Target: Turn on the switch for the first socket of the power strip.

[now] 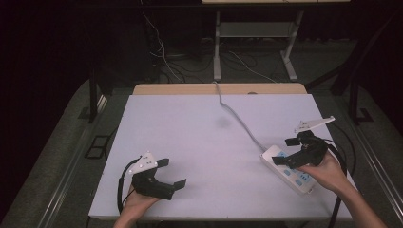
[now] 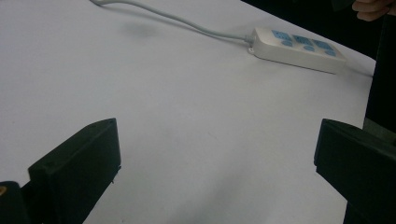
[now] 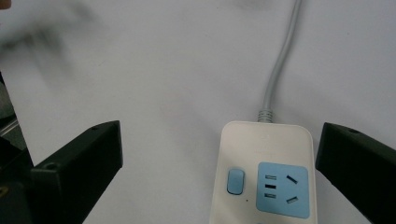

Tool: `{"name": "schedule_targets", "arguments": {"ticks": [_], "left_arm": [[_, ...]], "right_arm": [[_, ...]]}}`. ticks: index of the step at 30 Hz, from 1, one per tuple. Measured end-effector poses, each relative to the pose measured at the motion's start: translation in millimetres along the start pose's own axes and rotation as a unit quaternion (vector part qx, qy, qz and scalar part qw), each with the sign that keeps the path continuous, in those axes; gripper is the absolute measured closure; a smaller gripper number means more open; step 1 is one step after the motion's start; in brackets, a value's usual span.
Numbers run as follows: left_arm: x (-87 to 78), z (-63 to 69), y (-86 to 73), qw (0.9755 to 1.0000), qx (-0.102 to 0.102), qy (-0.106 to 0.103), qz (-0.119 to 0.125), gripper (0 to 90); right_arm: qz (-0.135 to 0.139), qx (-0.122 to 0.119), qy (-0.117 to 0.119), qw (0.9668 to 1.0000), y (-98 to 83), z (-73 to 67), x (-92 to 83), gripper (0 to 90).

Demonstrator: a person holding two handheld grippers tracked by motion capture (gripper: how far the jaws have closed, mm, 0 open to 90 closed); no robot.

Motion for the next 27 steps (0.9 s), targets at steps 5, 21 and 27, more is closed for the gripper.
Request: {"name": "schedule_targets", "arguments": {"ticks": [5,21,27], "left_arm": [[0.3,0.1,-0.2,1.0,0.001,0.0,-0.001,0.0],[0.1,-0.4,-0.4,1.0,0.001,-0.002,-0.001,0.0],[-0.8,-1.5,-0.6,1.0,0.0,0.001,0.0,0.0]], "right_arm": [[-0.011,-0.006,0.002,0.9999,2.6,2.1,0.6,0.3],[-0.054,-0.03,0.056,0.9965,6.2,17.8,3.0,57.8],[-0.065,-0.037,0.062,0.9952,4.9,19.4,7.7,73.1]]}}
Point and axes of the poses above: each handheld gripper's, and its own axes: x roughly forward along the jaws, y roughly out of its top, z roughly to its right, the point moved 3 cm from there along x, roughly forward along the jaws, and after that the axes turned 3 degrees about -y, right-handed, at the moved point
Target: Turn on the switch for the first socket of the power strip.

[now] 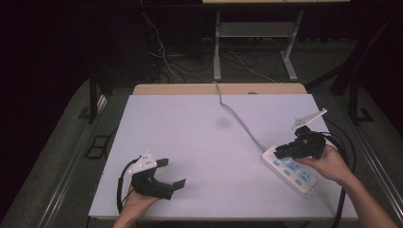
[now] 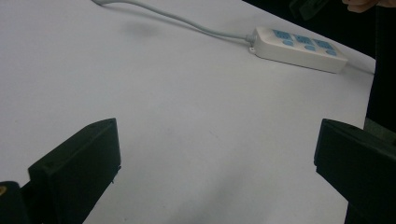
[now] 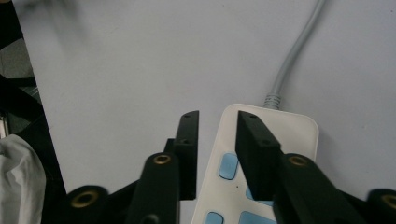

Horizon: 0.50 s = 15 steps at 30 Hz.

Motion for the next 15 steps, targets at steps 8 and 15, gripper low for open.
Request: {"name": "schedule_targets", "arguments": {"ticks": [8,15], "left_arm": [[0.6,-1.0,-0.4,1.0,0.002,0.0,-0.002,0.0],[0.9,-1.1,-0.7,1.0,0.001,0.0,-0.003,0.0]], "right_arm": [[-0.017,-0.015,0.002,0.9997,-0.1,1.0,7.6,89.4],[-0.038,-0.015,0.001,0.9992,-0.1,2.2,16.4,89.4]]}}
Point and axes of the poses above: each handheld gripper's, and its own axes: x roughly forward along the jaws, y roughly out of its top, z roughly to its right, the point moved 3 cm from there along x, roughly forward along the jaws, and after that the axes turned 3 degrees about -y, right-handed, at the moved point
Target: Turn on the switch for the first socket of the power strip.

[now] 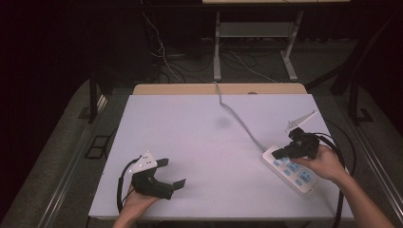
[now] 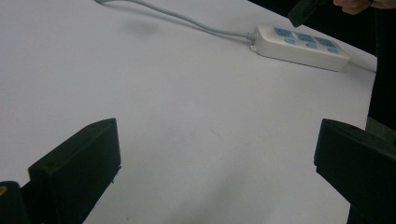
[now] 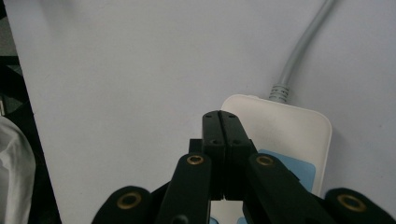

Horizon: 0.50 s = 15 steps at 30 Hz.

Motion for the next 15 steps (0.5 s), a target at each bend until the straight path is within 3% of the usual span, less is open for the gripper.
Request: {"name": "schedule_targets", "arguments": {"ticks": [15], "left_arm": [[1.6,-0.3,-0.6,1.0,0.003,-0.001,-0.004,0.0]], "right_arm": [[-0.028,0.0,-0.005,0.9996,-6.9,3.0,10.6,89.4]]}}
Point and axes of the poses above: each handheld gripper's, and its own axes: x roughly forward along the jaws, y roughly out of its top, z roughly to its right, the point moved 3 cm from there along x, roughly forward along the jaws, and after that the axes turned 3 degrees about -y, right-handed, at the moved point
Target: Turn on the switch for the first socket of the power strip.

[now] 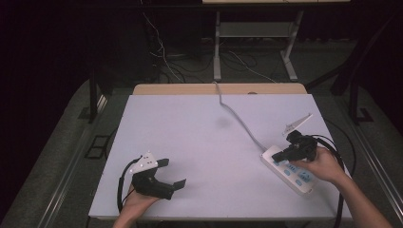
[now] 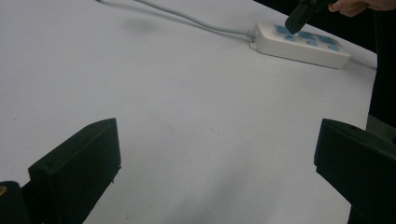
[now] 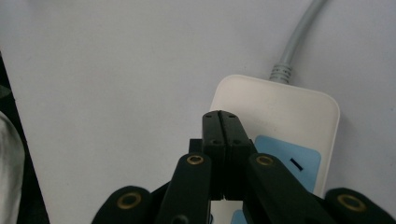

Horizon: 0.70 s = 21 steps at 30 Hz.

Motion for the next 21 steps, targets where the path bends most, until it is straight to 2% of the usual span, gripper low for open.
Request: {"name": "schedule_targets", "arguments": {"ticks": [4,9,16,21], "left_arm": [[0.1,0.1,0.0,1.0,0.0,0.001,0.0,0.0],[-0.2,1.2,0.4,1.0,0.0,-0.001,0.003,0.0],[0.9,2.5,0.3,1.0,0.001,-0.002,0.0,0.0],[0.6,2.3,0.3,1.0,0.001,-0.002,0.0,0.0]], "right_arm": [[-0.012,0.003,-0.009,0.9999,-1.4,0.4,2.3,89.4],[-0.013,0.004,-0.01,0.9998,-1.8,-0.2,3.1,89.5],[0.01,0.012,-0.01,0.9998,-7.5,-0.5,4.2,89.7],[0.009,0.006,-0.018,0.9998,-7.6,-2.5,4.6,89.8]]}}
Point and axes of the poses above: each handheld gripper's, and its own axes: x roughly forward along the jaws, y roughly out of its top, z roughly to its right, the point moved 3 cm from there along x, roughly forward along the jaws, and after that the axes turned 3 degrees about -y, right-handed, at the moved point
